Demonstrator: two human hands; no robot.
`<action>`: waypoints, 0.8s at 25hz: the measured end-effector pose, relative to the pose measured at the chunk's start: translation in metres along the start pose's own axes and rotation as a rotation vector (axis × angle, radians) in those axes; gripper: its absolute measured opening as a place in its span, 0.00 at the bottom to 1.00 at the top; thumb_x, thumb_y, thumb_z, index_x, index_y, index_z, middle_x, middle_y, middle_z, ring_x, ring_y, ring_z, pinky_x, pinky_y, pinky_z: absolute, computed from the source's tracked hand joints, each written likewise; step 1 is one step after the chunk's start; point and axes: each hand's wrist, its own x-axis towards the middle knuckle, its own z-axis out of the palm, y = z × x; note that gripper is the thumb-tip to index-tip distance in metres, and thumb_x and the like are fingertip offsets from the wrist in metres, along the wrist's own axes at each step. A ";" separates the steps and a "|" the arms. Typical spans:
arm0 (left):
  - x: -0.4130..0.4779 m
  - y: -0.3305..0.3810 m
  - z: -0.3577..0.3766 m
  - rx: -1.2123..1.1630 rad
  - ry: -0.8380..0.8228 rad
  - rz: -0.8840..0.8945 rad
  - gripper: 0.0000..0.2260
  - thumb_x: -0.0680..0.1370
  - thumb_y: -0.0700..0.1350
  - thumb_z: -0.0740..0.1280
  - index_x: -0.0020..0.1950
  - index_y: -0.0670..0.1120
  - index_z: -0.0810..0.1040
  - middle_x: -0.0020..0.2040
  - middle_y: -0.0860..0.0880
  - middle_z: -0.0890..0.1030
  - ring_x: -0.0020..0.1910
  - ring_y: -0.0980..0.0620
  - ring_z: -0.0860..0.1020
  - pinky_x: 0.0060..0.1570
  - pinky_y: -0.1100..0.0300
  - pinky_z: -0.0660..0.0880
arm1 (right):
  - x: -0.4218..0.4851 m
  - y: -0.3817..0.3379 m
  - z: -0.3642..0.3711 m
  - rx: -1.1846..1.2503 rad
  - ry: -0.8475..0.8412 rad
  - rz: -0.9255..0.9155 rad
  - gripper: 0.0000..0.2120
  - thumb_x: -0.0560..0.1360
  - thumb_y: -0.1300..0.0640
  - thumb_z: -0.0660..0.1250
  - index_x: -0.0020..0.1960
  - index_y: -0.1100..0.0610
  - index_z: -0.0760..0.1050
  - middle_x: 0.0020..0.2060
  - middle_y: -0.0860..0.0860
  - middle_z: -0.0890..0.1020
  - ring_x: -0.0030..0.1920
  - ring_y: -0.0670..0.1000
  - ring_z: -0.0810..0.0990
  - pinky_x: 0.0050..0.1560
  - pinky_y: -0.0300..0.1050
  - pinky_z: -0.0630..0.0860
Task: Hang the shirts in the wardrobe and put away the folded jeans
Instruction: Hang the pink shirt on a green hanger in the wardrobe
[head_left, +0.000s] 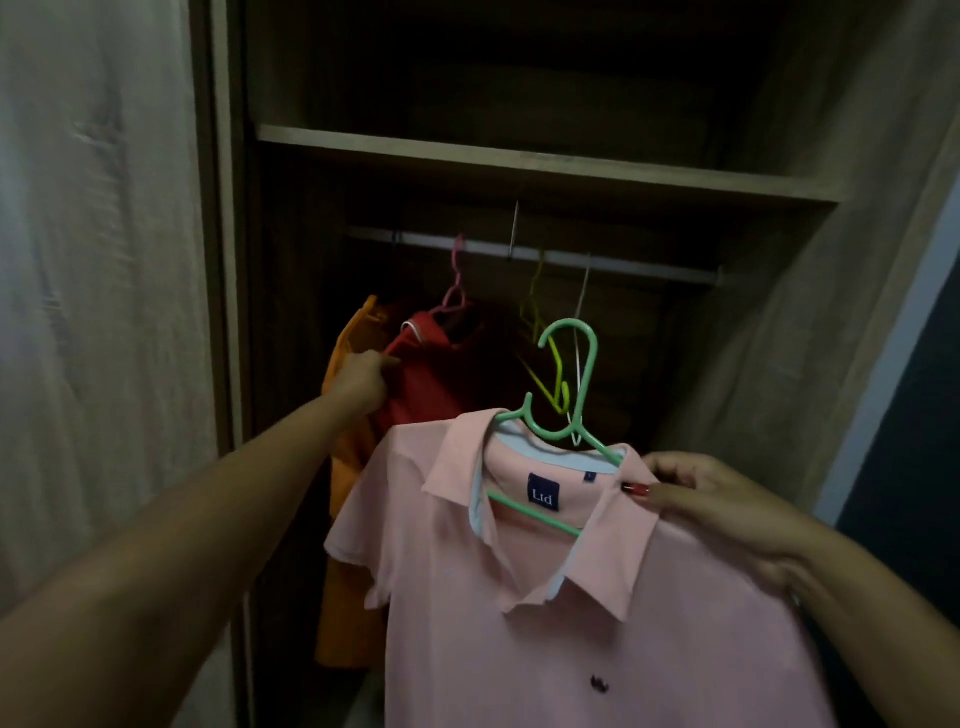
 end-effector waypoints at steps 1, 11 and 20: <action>0.003 -0.009 -0.008 -0.045 0.021 -0.045 0.24 0.77 0.29 0.53 0.71 0.45 0.69 0.70 0.39 0.70 0.64 0.40 0.73 0.59 0.51 0.73 | 0.000 -0.006 0.004 0.069 0.013 0.059 0.10 0.72 0.60 0.69 0.53 0.61 0.80 0.49 0.59 0.84 0.52 0.55 0.82 0.58 0.51 0.75; 0.006 -0.094 -0.044 -0.048 0.022 0.265 0.27 0.71 0.42 0.65 0.71 0.43 0.68 0.66 0.38 0.75 0.65 0.41 0.74 0.67 0.57 0.67 | 0.095 -0.123 0.094 0.461 0.213 0.073 0.09 0.74 0.66 0.66 0.51 0.69 0.78 0.37 0.62 0.83 0.36 0.55 0.83 0.37 0.43 0.80; -0.019 -0.127 -0.031 -0.133 0.066 0.345 0.27 0.70 0.29 0.65 0.67 0.46 0.74 0.63 0.52 0.77 0.63 0.59 0.72 0.59 0.76 0.60 | 0.237 -0.149 0.189 0.374 0.455 -0.126 0.12 0.77 0.61 0.59 0.56 0.68 0.75 0.34 0.55 0.77 0.32 0.50 0.76 0.23 0.35 0.70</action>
